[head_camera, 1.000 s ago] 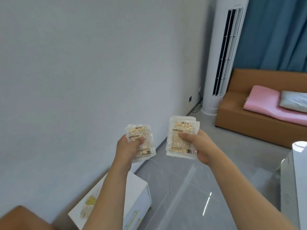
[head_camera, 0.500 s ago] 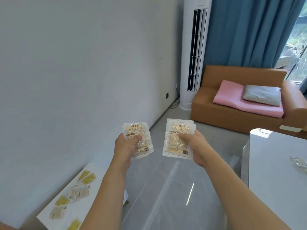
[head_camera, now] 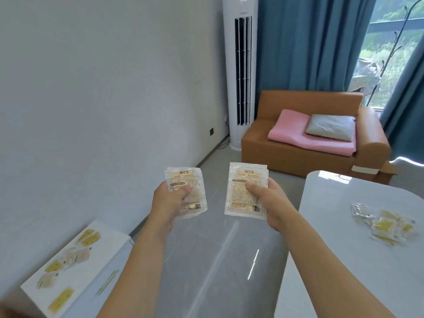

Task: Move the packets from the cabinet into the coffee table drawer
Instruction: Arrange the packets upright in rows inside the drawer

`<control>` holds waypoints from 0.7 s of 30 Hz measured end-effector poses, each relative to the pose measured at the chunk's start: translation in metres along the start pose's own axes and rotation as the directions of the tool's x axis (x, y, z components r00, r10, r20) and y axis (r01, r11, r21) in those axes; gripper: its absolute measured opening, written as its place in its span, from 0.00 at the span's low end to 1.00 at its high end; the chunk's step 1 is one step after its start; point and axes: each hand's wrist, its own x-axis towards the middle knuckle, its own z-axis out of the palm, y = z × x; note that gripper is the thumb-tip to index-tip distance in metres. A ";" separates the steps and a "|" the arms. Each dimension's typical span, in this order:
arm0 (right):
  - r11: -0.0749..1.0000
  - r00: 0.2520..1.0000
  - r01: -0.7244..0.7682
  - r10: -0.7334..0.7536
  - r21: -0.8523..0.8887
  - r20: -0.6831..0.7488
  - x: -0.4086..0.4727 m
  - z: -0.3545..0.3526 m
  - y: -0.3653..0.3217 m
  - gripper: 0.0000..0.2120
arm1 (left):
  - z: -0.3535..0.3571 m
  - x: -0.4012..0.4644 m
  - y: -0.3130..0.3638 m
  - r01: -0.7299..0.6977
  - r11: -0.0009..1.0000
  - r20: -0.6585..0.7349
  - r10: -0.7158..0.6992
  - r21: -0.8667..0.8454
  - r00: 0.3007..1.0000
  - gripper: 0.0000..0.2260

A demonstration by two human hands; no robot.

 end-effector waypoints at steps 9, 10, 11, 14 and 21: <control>0.999 1.000 -0.005 0.004 -0.032 -0.013 -0.022 -0.071 -0.014 0.13 | 0.073 -0.032 -0.006 -0.010 1.000 -0.010 0.010 -0.016 1.000 0.11; 0.999 1.000 -0.003 0.002 -0.033 -0.011 -0.027 -0.082 -0.018 0.13 | 0.084 -0.040 -0.006 -0.014 1.000 -0.004 0.014 -0.012 1.000 0.11; 1.000 1.000 0.001 -0.001 -0.028 -0.015 -0.032 -0.094 -0.023 0.13 | 0.096 -0.049 -0.007 -0.017 1.000 0.007 0.017 0.000 1.000 0.11; 1.000 0.999 0.021 -0.021 -0.009 -0.026 -0.049 -0.135 -0.036 0.13 | 0.132 -0.077 -0.009 -0.020 1.000 0.017 0.019 0.023 1.000 0.11; 1.000 0.995 0.026 -0.028 -0.018 -0.092 -0.105 -0.272 -0.061 0.13 | 0.241 -0.163 -0.020 -0.022 0.999 0.000 0.022 -0.025 1.000 0.07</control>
